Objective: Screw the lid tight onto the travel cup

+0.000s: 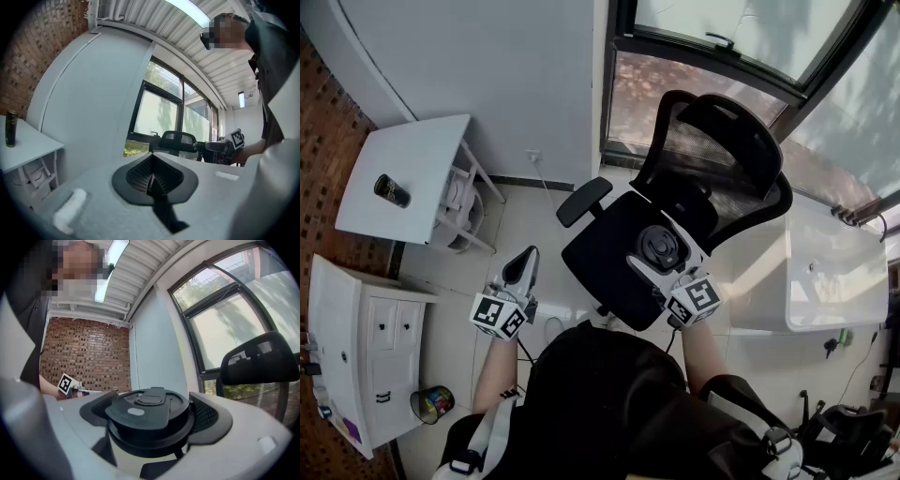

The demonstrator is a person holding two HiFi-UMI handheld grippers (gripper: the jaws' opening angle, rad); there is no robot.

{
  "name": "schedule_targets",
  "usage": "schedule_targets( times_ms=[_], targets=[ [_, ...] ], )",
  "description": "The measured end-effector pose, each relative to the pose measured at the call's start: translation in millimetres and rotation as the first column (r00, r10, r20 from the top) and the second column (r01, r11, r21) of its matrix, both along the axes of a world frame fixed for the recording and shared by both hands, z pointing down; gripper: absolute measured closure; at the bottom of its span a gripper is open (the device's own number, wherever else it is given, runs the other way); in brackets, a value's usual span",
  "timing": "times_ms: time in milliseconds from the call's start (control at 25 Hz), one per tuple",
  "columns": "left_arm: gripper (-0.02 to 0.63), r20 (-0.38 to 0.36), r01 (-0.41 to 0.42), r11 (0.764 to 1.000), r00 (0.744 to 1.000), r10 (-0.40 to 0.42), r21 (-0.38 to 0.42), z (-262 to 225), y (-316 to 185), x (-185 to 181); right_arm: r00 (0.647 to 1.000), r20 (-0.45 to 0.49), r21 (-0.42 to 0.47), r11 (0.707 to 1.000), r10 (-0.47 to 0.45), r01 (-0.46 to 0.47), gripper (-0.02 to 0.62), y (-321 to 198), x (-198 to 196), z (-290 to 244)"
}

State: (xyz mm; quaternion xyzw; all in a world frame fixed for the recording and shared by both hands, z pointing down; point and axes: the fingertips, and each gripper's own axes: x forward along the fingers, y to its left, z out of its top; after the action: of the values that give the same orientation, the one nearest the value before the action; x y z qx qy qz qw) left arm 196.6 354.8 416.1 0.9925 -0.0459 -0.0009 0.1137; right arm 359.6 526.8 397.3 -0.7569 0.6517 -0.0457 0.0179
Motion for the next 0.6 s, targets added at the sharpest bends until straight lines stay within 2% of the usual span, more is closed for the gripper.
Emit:
schedule_targets(
  times_ms=[280, 400, 600],
  targets=[
    [0.604, -0.005, 0.129, 0.992, 0.992, -0.129, 0.013, 1.7, 2.0, -29.4, 0.993, 0.020, 0.010, 0.993, -0.116, 0.116, 0.117, -18.2, -5.9, 4.6],
    [0.604, 0.016, 0.215, 0.977, 0.976, -0.215, 0.008, 4.8, 0.8, -60.3, 0.978, 0.033, -0.005, 0.978, -0.207, 0.207, 0.117, -39.8, -21.0, 12.7],
    [0.604, 0.004, 0.324, 0.946, 0.946, -0.324, -0.003, 5.9, -12.3, -123.9, 0.946, 0.039, 0.000, 0.946, -0.323, 0.324, 0.117, -84.0, -63.7, 7.9]
  ],
)
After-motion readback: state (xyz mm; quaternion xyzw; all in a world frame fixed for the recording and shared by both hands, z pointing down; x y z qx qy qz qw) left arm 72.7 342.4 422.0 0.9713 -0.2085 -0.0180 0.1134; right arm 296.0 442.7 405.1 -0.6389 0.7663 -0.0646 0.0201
